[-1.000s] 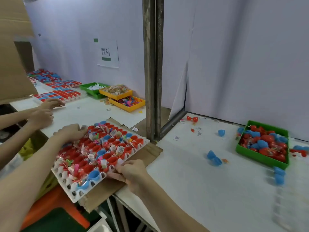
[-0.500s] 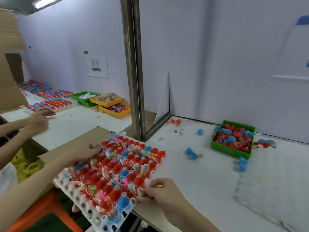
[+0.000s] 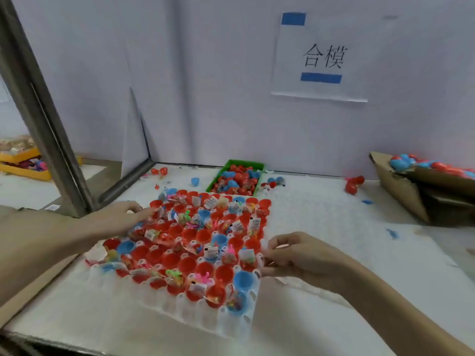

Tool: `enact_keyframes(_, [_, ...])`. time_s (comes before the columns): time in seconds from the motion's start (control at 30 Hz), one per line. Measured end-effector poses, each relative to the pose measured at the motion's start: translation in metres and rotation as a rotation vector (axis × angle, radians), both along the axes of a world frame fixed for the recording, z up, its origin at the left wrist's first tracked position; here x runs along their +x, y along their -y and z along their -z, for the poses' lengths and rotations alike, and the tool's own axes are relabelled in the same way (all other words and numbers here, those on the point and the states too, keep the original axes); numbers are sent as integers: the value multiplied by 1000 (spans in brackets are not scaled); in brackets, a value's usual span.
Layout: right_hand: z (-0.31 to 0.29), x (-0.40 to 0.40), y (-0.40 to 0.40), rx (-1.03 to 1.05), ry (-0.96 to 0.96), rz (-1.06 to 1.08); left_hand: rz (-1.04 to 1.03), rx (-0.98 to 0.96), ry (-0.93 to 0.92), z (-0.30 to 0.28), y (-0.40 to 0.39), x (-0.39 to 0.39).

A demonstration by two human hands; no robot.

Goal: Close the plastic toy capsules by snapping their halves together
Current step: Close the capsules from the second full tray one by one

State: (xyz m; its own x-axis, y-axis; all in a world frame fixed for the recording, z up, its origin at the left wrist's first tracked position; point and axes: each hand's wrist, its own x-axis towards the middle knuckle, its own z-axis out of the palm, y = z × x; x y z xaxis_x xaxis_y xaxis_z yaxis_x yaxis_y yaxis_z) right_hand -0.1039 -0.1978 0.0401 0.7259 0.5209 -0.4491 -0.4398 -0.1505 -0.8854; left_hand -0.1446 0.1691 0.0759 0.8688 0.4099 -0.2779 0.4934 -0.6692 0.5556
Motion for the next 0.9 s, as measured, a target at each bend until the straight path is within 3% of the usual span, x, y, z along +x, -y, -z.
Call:
enact_keyframes(0.37, [-2, 57, 105, -130, 132, 118, 68, -240, 63, 9, 92, 53])
enact_keyframes(0.57, [18, 46, 100, -300, 335, 284, 97, -534, 39, 14, 112, 57])
enact_keyframes(0.7, [23, 35, 94, -279, 418, 389, 129, -625, 9, 4, 105, 53])
enact_keyframes(0.8, [18, 34, 89, -147, 300, 520, 143, -670, 40, -7, 99, 54])
enact_keyframes(0.9, [8, 33, 83, 84, 0, 557, 190, -614, 87, -11, 99, 57])
